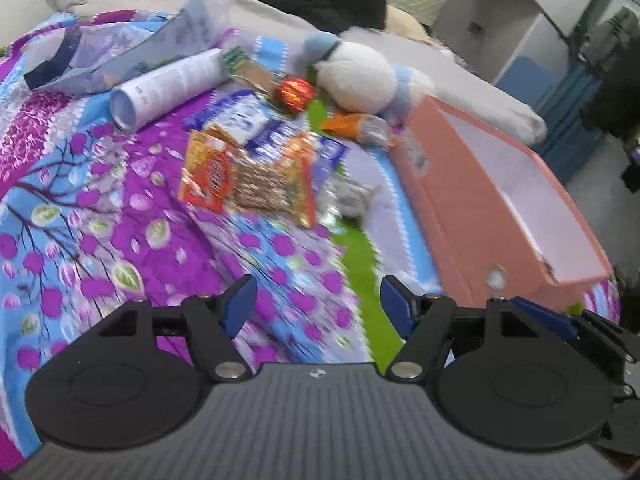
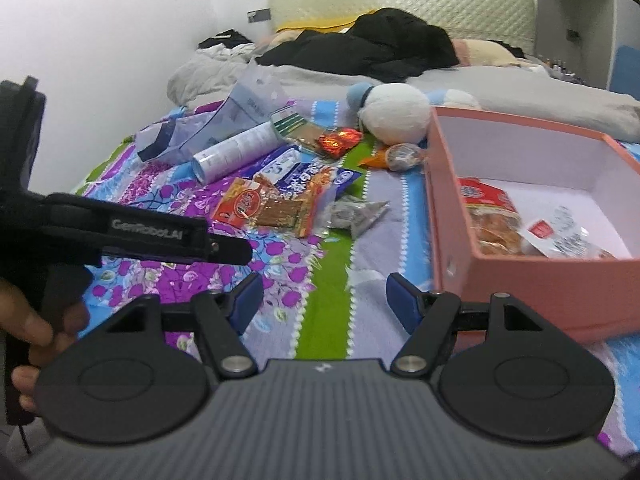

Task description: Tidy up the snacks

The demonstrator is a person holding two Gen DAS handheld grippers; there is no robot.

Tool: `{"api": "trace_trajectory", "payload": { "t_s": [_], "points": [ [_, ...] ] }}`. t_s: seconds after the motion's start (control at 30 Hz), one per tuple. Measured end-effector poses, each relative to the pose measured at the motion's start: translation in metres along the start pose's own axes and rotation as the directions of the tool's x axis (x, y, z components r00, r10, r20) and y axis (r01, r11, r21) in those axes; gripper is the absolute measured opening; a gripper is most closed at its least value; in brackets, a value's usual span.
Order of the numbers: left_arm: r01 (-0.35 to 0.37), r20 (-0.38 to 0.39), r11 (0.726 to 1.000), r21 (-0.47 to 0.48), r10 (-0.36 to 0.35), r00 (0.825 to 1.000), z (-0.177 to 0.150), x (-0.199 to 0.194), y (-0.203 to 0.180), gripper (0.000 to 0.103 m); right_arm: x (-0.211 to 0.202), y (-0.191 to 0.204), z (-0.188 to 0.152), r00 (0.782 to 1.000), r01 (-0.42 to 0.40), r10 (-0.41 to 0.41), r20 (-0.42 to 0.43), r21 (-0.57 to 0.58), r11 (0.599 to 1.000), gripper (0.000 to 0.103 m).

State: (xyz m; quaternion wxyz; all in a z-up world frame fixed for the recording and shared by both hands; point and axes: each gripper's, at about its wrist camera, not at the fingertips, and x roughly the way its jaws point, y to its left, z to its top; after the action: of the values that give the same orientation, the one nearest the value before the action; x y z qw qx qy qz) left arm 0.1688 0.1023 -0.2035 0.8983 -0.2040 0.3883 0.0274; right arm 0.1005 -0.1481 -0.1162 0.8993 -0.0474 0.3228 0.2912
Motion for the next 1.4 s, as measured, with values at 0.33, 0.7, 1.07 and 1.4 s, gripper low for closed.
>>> {"api": "trace_trajectory", "payload": {
  "t_s": [0.33, 0.7, 1.07, 1.4],
  "points": [
    [-0.103, 0.032, 0.994, -0.028, 0.103, 0.994, 0.051, 0.051, 0.051, 0.073, 0.084, 0.006, 0.020, 0.999, 0.044, -0.047, -0.025, -0.103, 0.994, 0.069],
    [-0.115, 0.020, 0.992, -0.047, 0.116, 0.993, 0.063, 0.090, 0.076, 0.054, 0.158, -0.002, 0.027, 0.985, 0.158, -0.168, -0.047, -0.158, 0.975, 0.042],
    [-0.089, 0.048, 0.995, -0.040, 0.091, 0.995, 0.055, 0.082, 0.078, 0.012, 0.173, 0.001, 0.018, 0.975, 0.203, -0.216, -0.057, -0.176, 0.963, 0.012],
    [-0.112, 0.079, 0.986, -0.123, 0.122, 0.989, 0.034, 0.035, 0.072, 0.011, 0.137, 0.003, 0.007, 0.973, 0.213, -0.225, -0.054, -0.175, 0.961, 0.010]
  ]
}}
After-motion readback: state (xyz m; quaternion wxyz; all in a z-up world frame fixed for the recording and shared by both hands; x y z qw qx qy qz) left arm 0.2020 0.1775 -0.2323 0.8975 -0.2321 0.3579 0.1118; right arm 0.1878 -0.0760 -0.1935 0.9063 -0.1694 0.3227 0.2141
